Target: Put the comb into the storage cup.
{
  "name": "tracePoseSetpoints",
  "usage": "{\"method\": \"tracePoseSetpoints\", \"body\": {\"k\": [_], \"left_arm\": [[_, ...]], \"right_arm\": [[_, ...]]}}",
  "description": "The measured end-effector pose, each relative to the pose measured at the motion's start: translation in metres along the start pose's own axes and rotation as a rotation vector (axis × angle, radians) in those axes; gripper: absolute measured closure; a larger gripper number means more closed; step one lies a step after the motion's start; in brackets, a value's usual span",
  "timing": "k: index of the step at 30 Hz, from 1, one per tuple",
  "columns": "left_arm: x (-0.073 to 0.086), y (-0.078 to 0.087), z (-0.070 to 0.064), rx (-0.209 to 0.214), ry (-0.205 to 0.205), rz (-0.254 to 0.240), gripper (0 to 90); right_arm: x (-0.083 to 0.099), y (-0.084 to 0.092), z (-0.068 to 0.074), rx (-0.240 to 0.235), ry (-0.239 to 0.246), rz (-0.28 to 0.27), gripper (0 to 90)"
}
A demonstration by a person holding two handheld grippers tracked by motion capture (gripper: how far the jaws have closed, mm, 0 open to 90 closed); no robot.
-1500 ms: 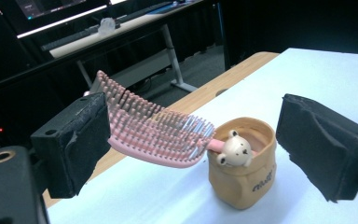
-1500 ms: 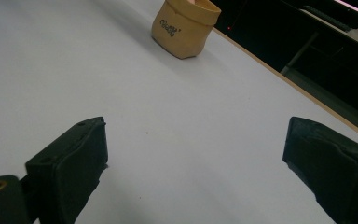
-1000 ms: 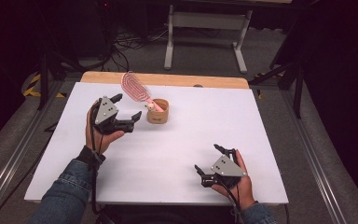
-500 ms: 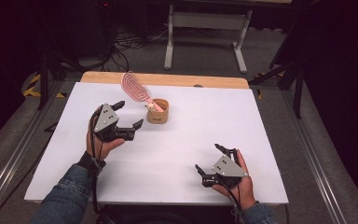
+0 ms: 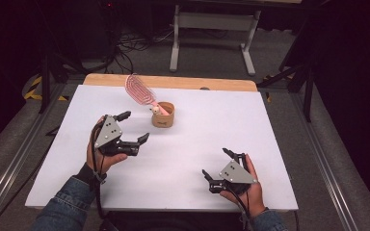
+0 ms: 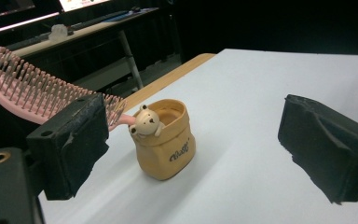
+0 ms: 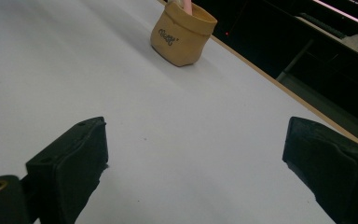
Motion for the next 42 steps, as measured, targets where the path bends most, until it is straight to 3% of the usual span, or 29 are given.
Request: {"method": "tracePoseSetpoints", "body": {"k": [14, 22, 27, 35, 42], "left_arm": [[0.016, 0.002, -0.012, 0.043, -0.029, 0.038, 8.3], [0.026, 0.008, -0.018, 0.037, -0.046, 0.055, 8.1], [0.034, 0.014, -0.022, 0.055, -0.051, 0.06, 8.3], [0.046, 0.021, -0.027, 0.064, -0.09, 0.099, 8.3], [0.055, 0.026, -0.028, 0.066, -0.087, 0.115, 8.0]], "right_arm": [[0.0, 0.001, 0.0, 0.002, 0.004, 0.008, 7.1], [0.004, 0.007, -0.005, 0.027, -0.008, 0.01, 7.2], [0.005, 0.009, -0.007, 0.036, -0.006, 0.012, 7.2], [0.008, 0.011, -0.009, 0.048, -0.011, 0.015, 7.2], [0.011, 0.014, -0.011, 0.064, -0.015, 0.017, 7.2]]}}
Point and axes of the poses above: each handheld gripper's, and its own axes: y roughly backward along the jaws, x roughly out of its underside, z roughly to its left, the point moved 5 cm from there along -y, roughly forward along the jaws, and after that the axes turned 6 degrees about z, right-handed, at the moved point
